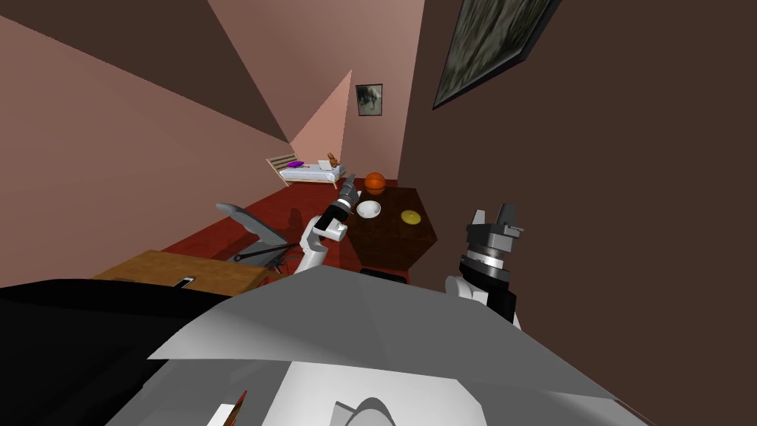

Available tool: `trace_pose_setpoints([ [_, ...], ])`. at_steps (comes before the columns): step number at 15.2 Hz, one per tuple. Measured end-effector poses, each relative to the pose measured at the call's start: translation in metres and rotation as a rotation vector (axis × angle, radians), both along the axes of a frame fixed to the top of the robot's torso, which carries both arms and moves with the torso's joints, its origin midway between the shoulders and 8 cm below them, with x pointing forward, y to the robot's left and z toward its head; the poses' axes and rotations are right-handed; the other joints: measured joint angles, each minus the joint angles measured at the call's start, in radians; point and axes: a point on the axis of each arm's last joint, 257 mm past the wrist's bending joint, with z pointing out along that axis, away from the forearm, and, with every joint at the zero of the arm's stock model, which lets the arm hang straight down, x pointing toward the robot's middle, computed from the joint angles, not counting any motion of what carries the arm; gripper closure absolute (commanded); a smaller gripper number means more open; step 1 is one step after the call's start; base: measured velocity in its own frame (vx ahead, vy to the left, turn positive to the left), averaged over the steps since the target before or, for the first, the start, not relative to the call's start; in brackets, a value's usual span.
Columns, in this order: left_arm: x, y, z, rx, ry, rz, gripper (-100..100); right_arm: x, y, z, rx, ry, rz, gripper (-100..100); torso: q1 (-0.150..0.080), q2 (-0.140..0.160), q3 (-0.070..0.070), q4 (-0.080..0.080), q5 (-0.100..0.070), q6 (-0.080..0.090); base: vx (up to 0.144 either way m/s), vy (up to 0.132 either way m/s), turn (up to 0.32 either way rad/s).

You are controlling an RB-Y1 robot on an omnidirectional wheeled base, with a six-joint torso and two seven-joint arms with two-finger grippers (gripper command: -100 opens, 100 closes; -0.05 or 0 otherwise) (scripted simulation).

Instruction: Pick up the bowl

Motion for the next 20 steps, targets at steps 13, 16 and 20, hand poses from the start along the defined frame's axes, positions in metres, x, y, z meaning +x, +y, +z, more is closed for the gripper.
trace_pose_setpoints([
  [13,0.022,0.003,-0.028,-0.026,0.179,0.033,-100,0.000,0.000,0.000,0.000,0.000,0.000,0,0.001,0.000,0.000,0.000,0.000,0.000,-0.016,-0.008,-0.029],
  [16,0.027,0.004,-0.036,-0.032,0.226,0.044,-100,0.000,0.000,0.000,0.000,0.000,0.000,0,0.001,0.000,0.000,0.000,0.000,0.000,-0.018,-0.006,-0.031],
  [20,0.032,0.005,-0.044,-0.043,0.285,0.057,-100,0.000,0.000,0.000,0.000,0.000,0.000,0,0.002,0.000,0.000,0.000,0.000,0.000,-0.016,0.000,-0.027],
])
